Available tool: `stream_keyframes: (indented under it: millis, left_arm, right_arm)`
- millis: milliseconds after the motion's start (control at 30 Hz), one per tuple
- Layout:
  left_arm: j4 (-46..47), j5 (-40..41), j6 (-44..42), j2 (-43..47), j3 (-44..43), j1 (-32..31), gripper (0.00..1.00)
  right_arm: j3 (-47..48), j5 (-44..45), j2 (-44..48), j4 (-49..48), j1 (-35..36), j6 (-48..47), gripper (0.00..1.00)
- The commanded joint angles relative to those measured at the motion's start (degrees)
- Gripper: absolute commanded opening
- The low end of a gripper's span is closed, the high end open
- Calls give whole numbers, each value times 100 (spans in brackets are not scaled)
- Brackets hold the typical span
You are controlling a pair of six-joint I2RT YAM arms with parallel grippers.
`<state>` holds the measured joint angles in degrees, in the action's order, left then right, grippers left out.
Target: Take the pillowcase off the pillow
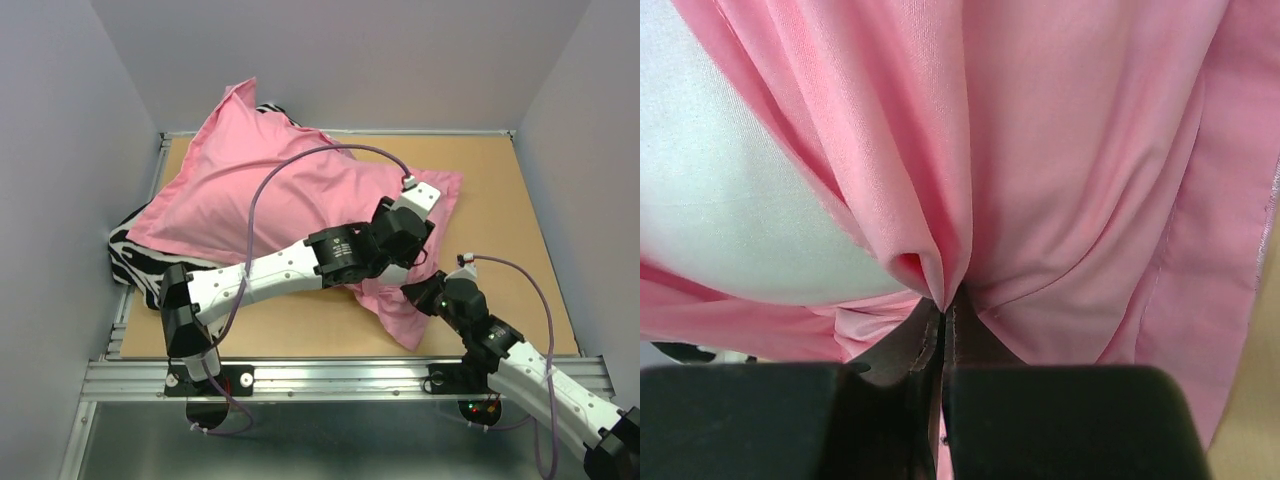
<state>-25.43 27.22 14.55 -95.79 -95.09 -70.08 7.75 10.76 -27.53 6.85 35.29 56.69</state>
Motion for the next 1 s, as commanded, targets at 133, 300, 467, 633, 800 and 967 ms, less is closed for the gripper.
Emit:
stream_keyframes:
  millis: [133,300,467,633,800,967]
  left_arm:
    - [46,29,416,-484,-195,-453,70]
    - [758,1,435,-608,306,-436,83]
    - [864,248,128,-757,552,-243,85]
    - [882,398,-109,-862,728,29,86]
    - [715,503,-277,-1152,632,144,87]
    - [636,83,-470,-1372,588,144,99]
  right_arm:
    - [8,277,28,-149,13,-61,1]
    - [-45,356,186,9,13,62,1]
    - [-10,365,274,132,13,97,0]
    - [60,356,362,273,13,88,0]
    - [86,330,406,387,13,106,0]
    - [157,400,529,545,13,62,1]
